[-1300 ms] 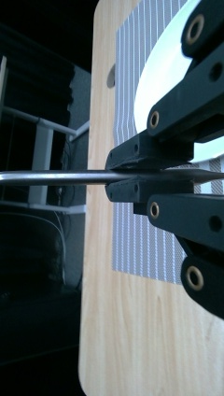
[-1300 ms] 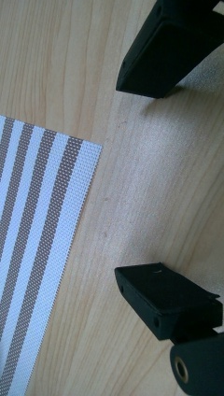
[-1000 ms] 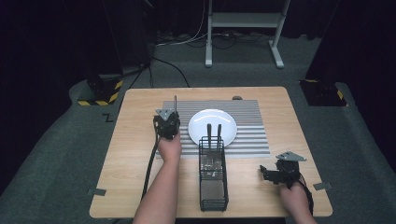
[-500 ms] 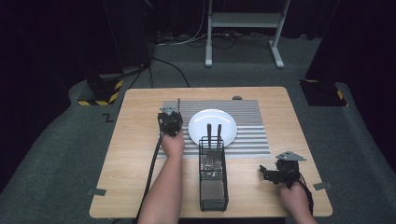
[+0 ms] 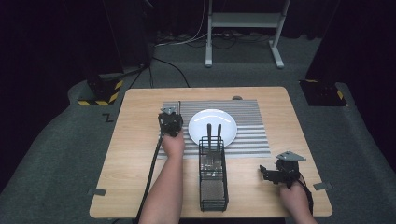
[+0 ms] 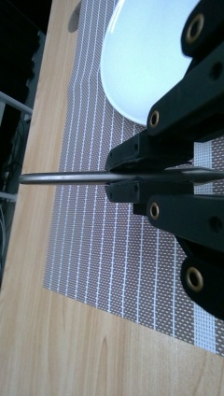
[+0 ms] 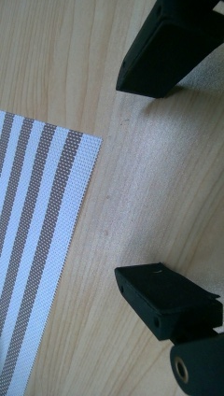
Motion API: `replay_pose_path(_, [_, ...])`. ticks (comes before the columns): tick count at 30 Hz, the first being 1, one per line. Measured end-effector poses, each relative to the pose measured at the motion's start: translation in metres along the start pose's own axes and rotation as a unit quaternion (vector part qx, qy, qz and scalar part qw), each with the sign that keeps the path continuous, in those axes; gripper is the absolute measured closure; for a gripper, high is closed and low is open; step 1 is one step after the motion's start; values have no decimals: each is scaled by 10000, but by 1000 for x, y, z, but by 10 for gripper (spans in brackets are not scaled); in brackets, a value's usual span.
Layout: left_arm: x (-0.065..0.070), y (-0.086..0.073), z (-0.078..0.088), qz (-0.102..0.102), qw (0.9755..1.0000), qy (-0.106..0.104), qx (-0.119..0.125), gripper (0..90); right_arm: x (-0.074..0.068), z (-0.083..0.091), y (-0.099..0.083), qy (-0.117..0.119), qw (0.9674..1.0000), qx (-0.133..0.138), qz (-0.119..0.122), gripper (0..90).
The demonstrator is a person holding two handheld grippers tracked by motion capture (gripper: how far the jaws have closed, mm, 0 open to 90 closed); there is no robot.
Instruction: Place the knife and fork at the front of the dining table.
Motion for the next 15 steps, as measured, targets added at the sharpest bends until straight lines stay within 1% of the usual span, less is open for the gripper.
replay_pose_path(4, [-2, -3, -2, 55, 9999, 17, -93, 828, 0, 0, 0, 0, 10000, 0, -1, 98])
replay_pose_path(11, [-5, -6, -5, 166, 9998, 4, -144, 826, 0, 0, 0, 4, 10000, -1, 1, 97])
replay_pose_path(15, [-7, -8, -5, 116, 9997, 53, -212, 819, 0, 0, 0, 3, 10000, 0, 1, 97])
Point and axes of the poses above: each handheld gripper's, and its own axes: z roughly backward along the jaws, y roughly out of its top, x roughly to its right, the point moved 8 cm from there along -z, roughly forward along the jaws, and after that the axes turned 15 degrees about x, right-handed, at the moved point
